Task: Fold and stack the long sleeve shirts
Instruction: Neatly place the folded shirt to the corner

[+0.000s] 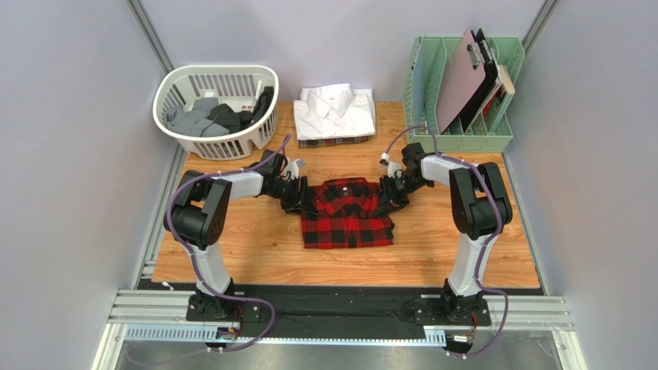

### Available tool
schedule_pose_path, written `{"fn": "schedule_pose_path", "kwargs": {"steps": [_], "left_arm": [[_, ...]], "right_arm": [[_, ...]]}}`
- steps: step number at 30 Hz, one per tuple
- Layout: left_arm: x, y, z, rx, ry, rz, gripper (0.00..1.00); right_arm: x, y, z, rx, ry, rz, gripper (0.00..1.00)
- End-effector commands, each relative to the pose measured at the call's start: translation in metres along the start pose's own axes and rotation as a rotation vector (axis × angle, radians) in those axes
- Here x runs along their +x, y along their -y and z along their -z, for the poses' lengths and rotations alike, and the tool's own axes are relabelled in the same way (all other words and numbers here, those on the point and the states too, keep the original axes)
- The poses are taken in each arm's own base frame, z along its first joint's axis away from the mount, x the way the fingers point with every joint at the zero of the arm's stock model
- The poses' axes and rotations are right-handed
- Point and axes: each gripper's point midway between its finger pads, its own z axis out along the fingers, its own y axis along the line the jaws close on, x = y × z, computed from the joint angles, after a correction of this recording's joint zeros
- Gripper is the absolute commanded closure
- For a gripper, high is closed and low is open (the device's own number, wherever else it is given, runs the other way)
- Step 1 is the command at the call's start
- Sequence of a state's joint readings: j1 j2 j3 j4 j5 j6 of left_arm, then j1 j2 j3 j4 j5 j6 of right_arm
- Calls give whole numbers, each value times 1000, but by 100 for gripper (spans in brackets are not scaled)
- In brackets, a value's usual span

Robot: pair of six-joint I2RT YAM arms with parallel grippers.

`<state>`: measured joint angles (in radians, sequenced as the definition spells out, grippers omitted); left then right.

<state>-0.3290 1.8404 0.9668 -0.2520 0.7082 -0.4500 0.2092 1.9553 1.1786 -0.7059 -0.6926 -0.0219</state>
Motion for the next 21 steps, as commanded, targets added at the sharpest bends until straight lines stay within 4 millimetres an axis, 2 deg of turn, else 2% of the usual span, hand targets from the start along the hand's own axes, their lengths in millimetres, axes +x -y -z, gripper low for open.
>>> {"fn": "schedule_pose_path", "kwargs": {"steps": [1,2,3,5,7,9,10,14,15,17,18,21], "left_arm": [[-3,-33,-4,-161,22,-36,48],[-3,-36,-3,-184,22,-35,47],[-7,-37,2,-210,31,-46,46],[0,-49,17,-314,11,-80,42],[8,-49,34,-351,15,-72,41],[13,-44,43,-353,41,-77,40],[16,-43,43,-350,47,-79,36],[24,-42,18,-279,0,-61,34],[16,-36,13,-250,14,-70,34],[17,-28,0,-184,-18,-64,35],[10,-22,-3,-157,-5,-72,35],[11,-19,-13,-120,-15,-49,43]], "right_arm": [[1,27,-18,116,-18,29,84],[1,26,-18,117,-19,27,90],[1,28,-18,125,-21,26,93],[5,29,-15,139,-24,32,98],[7,31,-13,145,-25,29,100],[7,30,-10,150,-20,28,100],[8,29,-10,147,-20,28,100],[6,30,-15,138,-25,12,100],[6,31,-16,141,-27,11,100],[7,33,-19,141,-36,3,100],[7,33,-19,140,-37,1,100],[7,33,-21,138,-41,2,100]]}}
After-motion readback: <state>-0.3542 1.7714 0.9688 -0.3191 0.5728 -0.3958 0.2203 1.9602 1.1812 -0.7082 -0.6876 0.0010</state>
